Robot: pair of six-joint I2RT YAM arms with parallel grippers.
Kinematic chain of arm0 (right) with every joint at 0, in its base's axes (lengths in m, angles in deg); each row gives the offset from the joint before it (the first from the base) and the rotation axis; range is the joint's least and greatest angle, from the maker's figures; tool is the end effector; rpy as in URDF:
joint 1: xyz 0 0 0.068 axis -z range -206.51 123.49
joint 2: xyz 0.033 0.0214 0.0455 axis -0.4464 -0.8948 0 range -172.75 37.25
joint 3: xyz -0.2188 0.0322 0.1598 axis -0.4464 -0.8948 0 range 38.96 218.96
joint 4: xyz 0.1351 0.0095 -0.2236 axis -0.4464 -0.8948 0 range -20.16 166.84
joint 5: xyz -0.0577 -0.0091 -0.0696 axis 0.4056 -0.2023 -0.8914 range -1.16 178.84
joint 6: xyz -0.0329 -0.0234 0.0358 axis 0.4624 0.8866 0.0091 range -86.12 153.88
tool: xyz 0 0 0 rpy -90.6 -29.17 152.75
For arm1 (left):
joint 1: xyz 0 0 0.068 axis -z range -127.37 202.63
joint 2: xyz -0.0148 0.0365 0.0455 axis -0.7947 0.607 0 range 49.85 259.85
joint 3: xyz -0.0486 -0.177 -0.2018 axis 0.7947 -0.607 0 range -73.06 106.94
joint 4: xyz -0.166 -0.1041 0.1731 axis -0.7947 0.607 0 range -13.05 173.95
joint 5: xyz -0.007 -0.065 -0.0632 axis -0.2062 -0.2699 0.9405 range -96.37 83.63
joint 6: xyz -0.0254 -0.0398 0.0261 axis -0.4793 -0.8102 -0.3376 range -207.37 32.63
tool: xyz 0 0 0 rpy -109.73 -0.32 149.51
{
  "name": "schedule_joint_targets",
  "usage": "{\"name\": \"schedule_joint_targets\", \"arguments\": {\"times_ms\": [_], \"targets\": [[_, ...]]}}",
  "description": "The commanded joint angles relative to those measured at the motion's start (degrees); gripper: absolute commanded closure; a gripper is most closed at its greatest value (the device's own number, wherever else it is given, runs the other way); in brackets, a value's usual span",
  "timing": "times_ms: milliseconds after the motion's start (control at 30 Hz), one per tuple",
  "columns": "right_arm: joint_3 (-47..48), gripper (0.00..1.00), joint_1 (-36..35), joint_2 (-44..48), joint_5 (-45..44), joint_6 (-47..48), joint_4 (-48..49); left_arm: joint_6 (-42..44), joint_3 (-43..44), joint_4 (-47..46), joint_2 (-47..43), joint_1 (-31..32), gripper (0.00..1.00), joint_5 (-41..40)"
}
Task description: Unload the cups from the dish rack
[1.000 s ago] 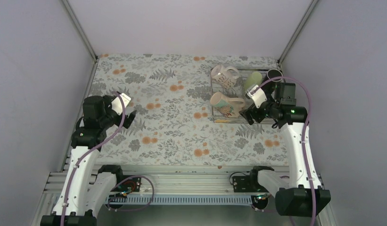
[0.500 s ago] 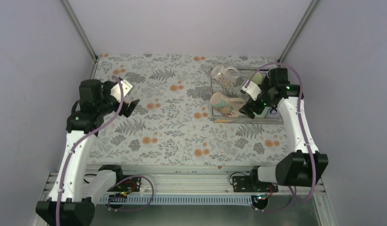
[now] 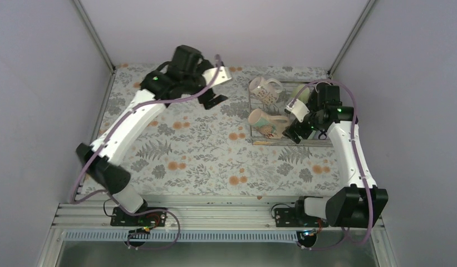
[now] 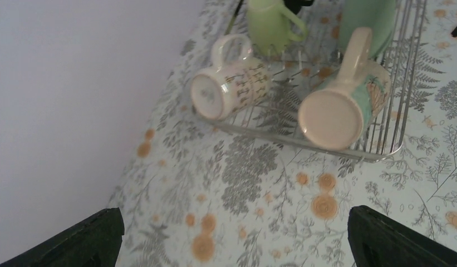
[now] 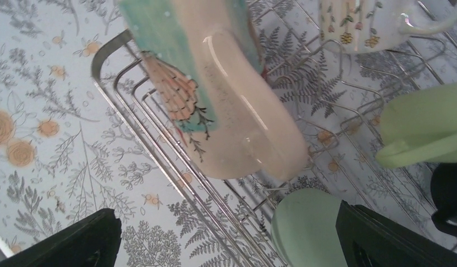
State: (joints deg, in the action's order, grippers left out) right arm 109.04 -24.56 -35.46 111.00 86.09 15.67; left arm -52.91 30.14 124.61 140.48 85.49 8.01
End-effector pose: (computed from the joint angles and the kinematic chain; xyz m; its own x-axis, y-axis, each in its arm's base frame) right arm 0.2365 0.0053 0.3183 -0.4429 -0.7172 -0.5379 -0.7913 0.5948 -0.1415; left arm 0.2788 -0.1908 0.4269 -0.0042 0.6552 -0.7555 0.8473 0.4035 0.3452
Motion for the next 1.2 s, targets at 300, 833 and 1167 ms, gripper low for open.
{"name": "schedule_joint_targets", "arguments": {"times_ms": [300,833,1167], "targets": [[1.9,0.00,9.3,8.5,-10.4,-21.3,10.4,4.8,24.7,4.9,23.6,11.0,0.00,1.4],[-0.3,0.00,13.5,19.3,-13.6,-25.3,14.8,8.8,42.3,6.6,45.5,18.5,0.00,11.4],[-0.7,0.00,13.6,19.8,-11.3,-25.9,13.7,8.8,44.2,4.1,52.4,18.3,0.00,8.7]]}}
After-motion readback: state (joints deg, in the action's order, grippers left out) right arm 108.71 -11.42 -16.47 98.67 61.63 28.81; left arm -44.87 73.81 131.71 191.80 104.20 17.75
